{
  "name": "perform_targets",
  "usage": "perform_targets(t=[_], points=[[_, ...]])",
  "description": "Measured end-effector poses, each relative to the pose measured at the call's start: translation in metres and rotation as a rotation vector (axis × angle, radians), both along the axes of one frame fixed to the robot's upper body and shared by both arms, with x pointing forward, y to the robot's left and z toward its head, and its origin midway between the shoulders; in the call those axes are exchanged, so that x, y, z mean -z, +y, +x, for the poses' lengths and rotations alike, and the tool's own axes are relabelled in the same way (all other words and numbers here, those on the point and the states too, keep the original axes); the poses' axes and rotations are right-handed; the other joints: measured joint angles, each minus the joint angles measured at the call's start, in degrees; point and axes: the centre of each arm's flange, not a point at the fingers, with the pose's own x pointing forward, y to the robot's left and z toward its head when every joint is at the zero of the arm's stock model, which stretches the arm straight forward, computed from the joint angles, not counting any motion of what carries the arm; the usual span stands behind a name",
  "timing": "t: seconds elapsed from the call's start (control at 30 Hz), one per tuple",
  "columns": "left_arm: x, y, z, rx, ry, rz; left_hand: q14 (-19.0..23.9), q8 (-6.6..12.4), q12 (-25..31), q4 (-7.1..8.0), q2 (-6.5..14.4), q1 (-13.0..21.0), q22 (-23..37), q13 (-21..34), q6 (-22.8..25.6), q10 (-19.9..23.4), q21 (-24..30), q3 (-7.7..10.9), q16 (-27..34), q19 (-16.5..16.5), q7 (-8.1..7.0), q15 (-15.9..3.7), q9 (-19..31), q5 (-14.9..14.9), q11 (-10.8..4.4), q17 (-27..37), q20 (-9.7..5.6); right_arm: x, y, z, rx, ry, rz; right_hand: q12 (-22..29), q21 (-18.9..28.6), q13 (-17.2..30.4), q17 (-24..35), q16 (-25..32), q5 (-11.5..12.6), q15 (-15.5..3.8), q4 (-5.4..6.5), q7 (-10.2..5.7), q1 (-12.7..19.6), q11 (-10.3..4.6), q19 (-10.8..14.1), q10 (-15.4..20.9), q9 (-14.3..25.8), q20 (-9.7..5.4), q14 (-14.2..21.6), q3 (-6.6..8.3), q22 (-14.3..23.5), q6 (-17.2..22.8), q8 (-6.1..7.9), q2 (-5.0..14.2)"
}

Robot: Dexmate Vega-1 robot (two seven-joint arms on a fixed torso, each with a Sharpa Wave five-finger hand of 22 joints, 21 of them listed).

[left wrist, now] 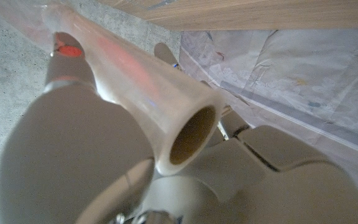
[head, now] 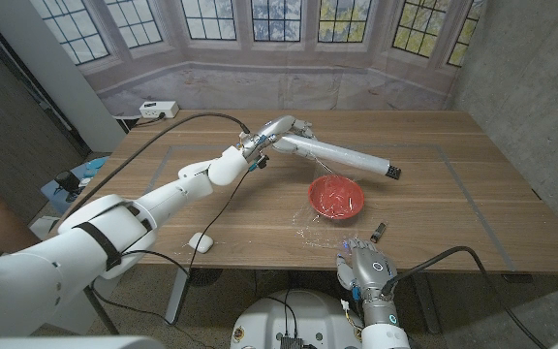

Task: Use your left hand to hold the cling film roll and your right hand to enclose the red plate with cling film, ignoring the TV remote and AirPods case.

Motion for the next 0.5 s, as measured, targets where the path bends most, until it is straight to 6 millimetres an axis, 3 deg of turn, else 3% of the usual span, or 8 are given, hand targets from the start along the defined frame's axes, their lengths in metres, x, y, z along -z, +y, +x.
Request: perform_targets(t=[0.43, 0.5], points=[[0.000, 0.002, -0.003, 0.010, -0.034, -0.015, -0.1, -0.05, 0.0, 0.00, 0.0, 0.0, 0.0, 0.2, 0.0, 0.0, 0.0, 0.00, 0.0, 0.0, -0.03, -0.09, 0.0, 0.0, 0.00, 0.0, 0.00, 0.000, -0.003, 0.002, 0.011, 0.000, 0.010, 0.0, -0.2, 0.0, 0.0, 0.0, 0.0, 0.00, 0.48, 0.08, 0.0, 0.00, 0.0, 0.0, 0.0, -0.01, 0.0, 0.48, -0.1, 0.1, 0.00, 0.00], [0.003, 0.006, 0.008, -0.024, -0.016, 0.005, -0.1, -0.06, 0.0, 0.00, 0.0, 0.0, 0.0, 0.3, 0.0, 0.0, 0.0, 0.00, 0.0, 0.0, -0.03, -0.09, 0.0, 0.0, 0.00, 0.0, 0.00, 0.004, -0.002, 0.003, 0.009, 0.020, 0.022, 0.0, -0.2, 0.0, 0.0, 0.0, 0.0, 0.21, 0.48, 0.08, 0.0, 0.00, 0.0, 0.0, 0.0, -0.01, 0.2, 0.48, -0.1, 0.1, 0.00, 0.00]])
